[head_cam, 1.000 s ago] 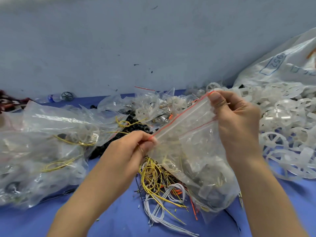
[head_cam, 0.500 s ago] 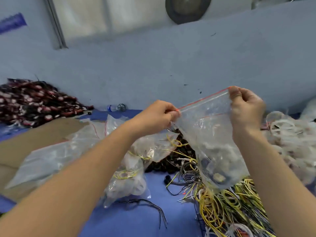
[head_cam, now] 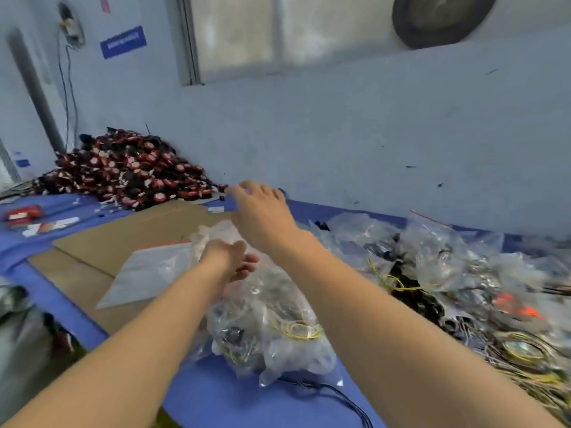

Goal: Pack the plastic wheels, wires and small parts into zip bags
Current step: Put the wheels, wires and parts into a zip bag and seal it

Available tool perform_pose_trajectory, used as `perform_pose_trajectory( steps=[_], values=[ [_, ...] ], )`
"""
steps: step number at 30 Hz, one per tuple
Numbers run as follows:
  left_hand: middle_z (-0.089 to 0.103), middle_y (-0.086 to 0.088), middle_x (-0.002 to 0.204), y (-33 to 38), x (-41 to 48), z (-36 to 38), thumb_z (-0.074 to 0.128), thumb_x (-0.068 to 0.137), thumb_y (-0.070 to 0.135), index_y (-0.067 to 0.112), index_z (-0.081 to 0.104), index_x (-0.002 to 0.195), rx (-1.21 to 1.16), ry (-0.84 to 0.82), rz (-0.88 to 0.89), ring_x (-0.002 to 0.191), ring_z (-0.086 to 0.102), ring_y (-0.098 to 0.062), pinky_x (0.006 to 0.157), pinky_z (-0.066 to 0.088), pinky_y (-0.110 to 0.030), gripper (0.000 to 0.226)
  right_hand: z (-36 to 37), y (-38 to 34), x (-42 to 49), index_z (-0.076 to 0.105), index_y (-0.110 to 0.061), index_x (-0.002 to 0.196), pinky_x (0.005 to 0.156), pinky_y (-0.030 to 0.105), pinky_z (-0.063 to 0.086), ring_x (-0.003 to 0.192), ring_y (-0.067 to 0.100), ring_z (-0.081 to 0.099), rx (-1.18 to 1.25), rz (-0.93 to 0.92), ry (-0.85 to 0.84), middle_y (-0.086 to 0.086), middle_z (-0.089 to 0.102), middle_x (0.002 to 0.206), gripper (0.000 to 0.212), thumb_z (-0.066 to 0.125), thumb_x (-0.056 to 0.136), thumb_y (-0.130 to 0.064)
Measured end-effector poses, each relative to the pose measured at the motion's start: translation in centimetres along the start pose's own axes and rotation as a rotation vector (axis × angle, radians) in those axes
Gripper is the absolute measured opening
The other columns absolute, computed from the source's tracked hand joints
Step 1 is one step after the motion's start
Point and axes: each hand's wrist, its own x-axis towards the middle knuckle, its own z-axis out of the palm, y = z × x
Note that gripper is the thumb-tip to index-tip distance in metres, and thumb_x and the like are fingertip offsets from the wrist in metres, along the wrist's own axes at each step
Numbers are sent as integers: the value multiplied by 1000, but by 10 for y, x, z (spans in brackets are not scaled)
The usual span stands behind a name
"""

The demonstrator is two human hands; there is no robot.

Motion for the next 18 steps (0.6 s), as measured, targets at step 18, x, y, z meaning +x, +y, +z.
perform_pose_trajectory(
  steps=[18],
  values=[
    [54,-11,71,-14,-9,33,42,98,29,6,53,95,-101,152,-193,55,51,-20,39,46,-23,26,-58,106,-161,30,-22,153,111,46,32,138,32,35,28,181,-299,8,37,153,51,41,104,-33]
  ],
)
